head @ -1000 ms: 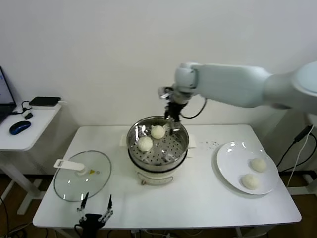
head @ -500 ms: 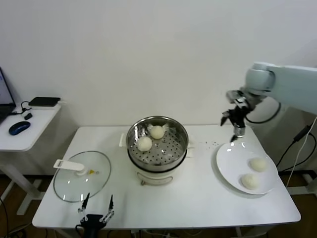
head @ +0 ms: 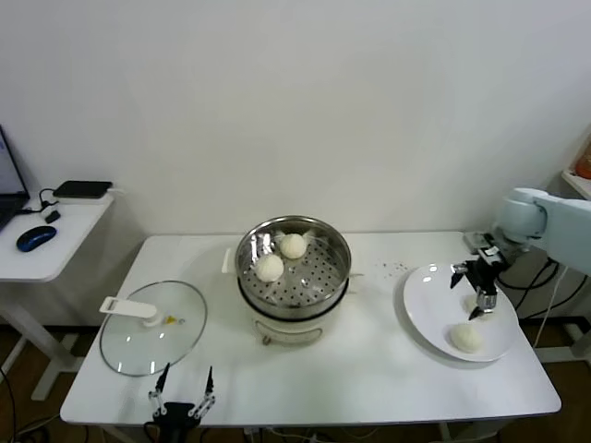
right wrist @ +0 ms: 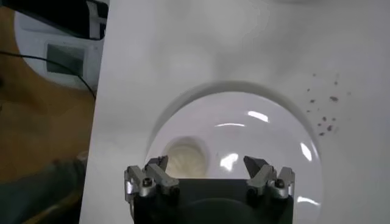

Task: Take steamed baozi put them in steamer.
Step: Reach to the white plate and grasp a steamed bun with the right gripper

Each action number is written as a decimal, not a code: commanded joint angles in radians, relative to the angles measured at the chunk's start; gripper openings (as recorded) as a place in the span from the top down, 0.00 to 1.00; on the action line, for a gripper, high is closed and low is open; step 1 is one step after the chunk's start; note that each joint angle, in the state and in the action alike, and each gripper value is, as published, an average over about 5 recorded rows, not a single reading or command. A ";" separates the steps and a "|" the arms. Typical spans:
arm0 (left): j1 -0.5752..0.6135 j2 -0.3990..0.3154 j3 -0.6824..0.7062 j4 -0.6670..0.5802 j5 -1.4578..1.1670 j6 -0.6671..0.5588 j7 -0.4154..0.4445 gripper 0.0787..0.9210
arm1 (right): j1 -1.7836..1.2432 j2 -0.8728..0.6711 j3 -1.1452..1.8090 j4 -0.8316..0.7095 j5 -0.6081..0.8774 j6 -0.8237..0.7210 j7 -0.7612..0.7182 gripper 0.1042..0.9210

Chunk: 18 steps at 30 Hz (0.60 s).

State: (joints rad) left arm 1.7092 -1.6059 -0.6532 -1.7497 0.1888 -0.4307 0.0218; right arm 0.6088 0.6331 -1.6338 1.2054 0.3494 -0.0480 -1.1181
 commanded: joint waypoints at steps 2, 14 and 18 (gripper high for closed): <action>-0.003 0.000 -0.003 0.014 0.002 -0.002 -0.001 0.12 | -0.221 -0.014 0.156 -0.104 -0.125 0.024 0.000 0.12; -0.028 0.004 -0.014 0.048 0.000 -0.002 -0.001 0.12 | -0.271 0.010 0.176 -0.154 -0.142 0.029 -0.012 0.12; -0.032 0.006 -0.016 0.051 -0.002 -0.002 -0.001 0.12 | -0.291 0.021 0.192 -0.171 -0.148 0.029 -0.007 0.12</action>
State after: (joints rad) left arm 1.6828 -1.6019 -0.6682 -1.7066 0.1883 -0.4333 0.0206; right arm 0.3846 0.6475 -1.4846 1.0780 0.2315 -0.0232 -1.1260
